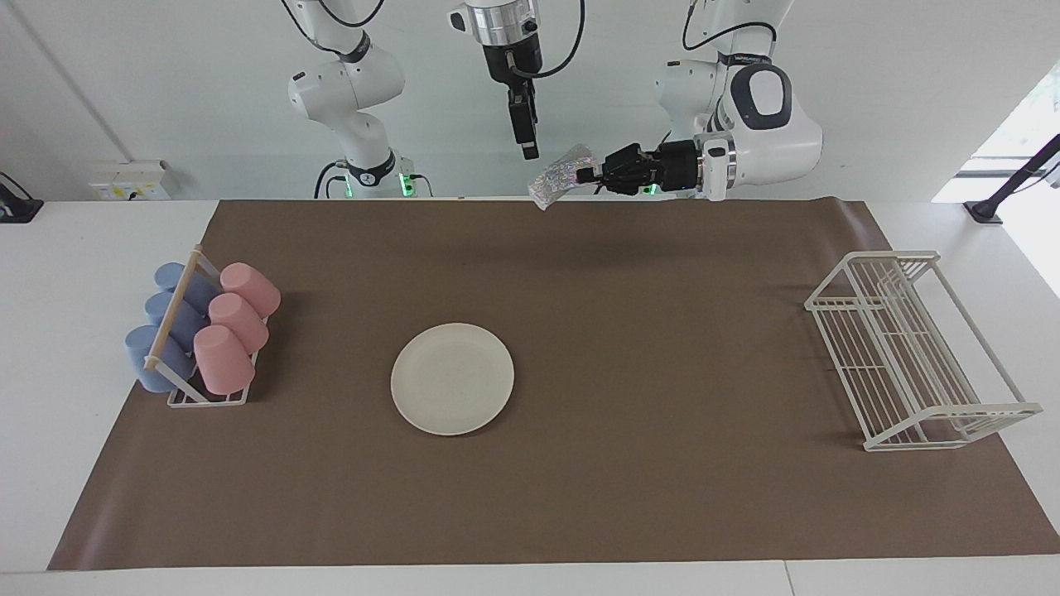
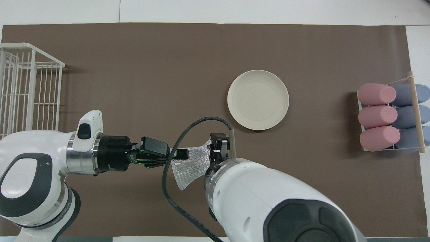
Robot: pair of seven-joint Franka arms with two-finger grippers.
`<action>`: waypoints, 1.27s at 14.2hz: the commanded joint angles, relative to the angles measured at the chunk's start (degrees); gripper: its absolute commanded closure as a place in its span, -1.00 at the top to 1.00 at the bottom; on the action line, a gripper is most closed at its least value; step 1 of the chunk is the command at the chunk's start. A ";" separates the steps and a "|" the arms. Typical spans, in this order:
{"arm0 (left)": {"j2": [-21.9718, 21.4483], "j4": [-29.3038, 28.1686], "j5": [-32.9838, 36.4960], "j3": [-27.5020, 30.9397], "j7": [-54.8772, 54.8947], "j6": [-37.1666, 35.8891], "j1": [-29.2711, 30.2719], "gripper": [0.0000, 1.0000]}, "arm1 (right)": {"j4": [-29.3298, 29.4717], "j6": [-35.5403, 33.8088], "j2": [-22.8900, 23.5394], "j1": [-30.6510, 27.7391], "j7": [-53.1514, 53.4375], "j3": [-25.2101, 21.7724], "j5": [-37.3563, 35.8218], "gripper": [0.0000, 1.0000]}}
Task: Wipe plate with sponge
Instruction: 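Grasp the scrubber with the right gripper and open the left gripper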
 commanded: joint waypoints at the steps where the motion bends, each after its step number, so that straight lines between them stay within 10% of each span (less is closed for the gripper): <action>1: -0.81 -1.31 -1.01 0.59 1.23 -1.61 0.34 -1.00 | -4.66 2.88 -2.02 0.27 -0.23 -0.06 0.75 1.00; 5: -0.81 -1.31 -0.57 0.68 1.23 -2.58 0.43 -1.00 | -6.33 8.15 -2.02 0.35 -0.24 -0.06 0.75 0.94; 12: -0.99 -1.31 1.19 0.68 1.23 -4.16 1.66 -1.00 | -7.92 11.14 -2.20 1.58 -1.20 -0.06 0.84 -1.00; 18: -0.81 -0.96 1.98 0.59 0.97 -3.64 1.49 -1.00 | -7.66 11.23 -2.02 1.50 -3.31 -0.06 0.84 -1.00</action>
